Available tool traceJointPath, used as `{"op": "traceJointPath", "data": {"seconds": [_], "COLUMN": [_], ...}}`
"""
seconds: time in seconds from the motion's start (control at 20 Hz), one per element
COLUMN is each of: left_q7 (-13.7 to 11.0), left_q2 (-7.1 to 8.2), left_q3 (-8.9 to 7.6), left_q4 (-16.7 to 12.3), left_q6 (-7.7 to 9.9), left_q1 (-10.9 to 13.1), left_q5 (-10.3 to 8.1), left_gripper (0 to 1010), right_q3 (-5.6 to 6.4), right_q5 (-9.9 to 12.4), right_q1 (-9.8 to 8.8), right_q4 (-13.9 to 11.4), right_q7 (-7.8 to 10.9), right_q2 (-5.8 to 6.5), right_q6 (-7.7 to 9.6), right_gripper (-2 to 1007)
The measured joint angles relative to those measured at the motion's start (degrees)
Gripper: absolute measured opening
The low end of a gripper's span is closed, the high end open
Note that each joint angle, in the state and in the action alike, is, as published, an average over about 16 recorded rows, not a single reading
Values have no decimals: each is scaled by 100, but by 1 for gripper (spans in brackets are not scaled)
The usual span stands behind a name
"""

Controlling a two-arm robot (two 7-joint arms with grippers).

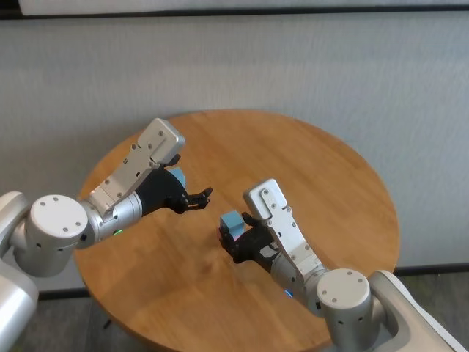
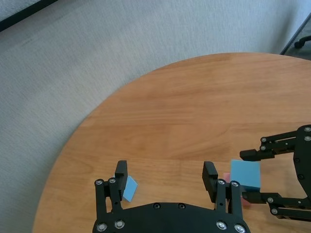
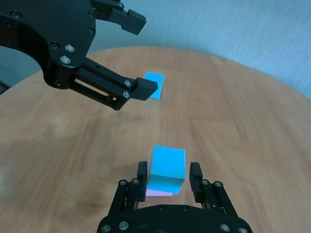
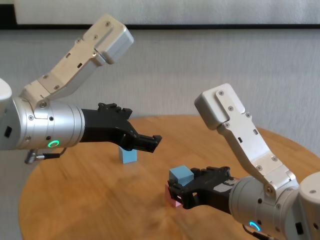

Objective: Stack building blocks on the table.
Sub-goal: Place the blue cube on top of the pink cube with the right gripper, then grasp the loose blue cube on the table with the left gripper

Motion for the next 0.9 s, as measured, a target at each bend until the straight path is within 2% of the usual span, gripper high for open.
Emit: {"op": "traceJointPath", "data": {"seconds": [0.25,0.5,0.7,0.9], "left_q7": [0,0,0,0], "left_q2": [0,0,0,0], "left_q3": [0,0,0,0], "left_q4": [0,0,0,0], "left_q6": [0,0,0,0], "left_q1": [0,0,0,0], "left_q5": [0,0,0,0], "left_gripper": [1000,1000,1000,1000], "right_q3": [30,126,266,463], "right_q5": [52,197,395,631], "right_q1": [-32,-89,-158,-243], "right_q4": [-135,-437,-766,-1077], "right_q7": [35,134,292,457], "right_q2": [29,113,264,502], "right_q6": [-4,-2,-15,-68], "right_gripper": [667,831,922,977]}}
